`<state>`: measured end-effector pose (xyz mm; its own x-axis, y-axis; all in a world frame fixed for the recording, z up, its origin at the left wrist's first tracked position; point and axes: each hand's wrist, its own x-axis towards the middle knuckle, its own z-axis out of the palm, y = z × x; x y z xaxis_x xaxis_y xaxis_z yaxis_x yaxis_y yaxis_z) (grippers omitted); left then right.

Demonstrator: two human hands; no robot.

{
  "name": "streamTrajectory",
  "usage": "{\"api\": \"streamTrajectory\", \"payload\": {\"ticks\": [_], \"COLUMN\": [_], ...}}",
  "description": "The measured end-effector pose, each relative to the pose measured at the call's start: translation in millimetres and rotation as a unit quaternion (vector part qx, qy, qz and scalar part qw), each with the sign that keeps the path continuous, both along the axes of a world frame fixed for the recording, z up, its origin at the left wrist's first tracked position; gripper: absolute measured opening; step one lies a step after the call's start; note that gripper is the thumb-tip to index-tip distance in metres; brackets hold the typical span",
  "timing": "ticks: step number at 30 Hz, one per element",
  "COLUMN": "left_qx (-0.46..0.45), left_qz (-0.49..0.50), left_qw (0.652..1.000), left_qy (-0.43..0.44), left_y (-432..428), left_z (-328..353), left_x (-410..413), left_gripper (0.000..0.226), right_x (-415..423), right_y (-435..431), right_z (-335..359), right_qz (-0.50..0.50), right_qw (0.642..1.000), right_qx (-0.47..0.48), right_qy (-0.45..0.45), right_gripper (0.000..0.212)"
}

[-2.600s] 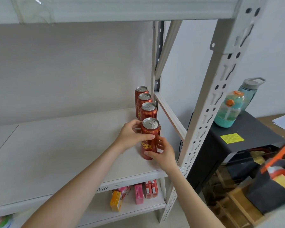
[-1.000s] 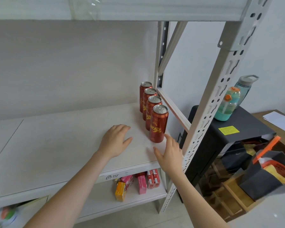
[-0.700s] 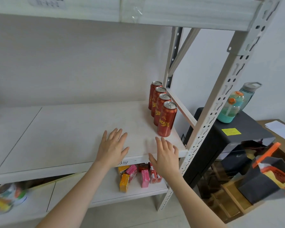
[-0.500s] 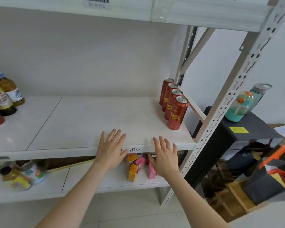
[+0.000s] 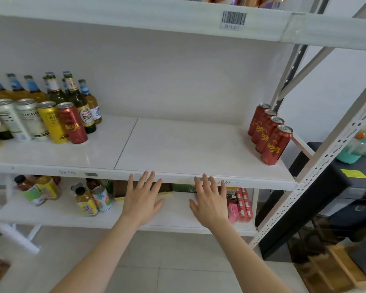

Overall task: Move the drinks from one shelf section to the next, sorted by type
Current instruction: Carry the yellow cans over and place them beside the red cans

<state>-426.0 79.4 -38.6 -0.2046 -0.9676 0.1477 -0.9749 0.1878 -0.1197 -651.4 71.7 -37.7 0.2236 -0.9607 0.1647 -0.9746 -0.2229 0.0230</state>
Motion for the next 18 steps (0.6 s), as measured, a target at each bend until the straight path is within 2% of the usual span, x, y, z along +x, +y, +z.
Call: {"api": "streamTrajectory", "payload": {"ticks": [9,18], "left_qx": [0.013,0.024], "left_qz": [0.014,0.062], "left_qw": [1.0,0.997], "left_qy": [-0.01,-0.034], "left_y": [9,7], "left_z": [3,7], "left_x": [154,274], "left_gripper": [0.065,0.065], "right_x": [158,290], "right_y": [-6,-13], "right_z": [-2,3], "right_qz": [0.011,0.043], "right_qw": [1.0,0.999], "right_qx": [-0.003,-0.004], "right_qy": [-0.01,-0.025], "right_gripper": [0.071,0.064]}}
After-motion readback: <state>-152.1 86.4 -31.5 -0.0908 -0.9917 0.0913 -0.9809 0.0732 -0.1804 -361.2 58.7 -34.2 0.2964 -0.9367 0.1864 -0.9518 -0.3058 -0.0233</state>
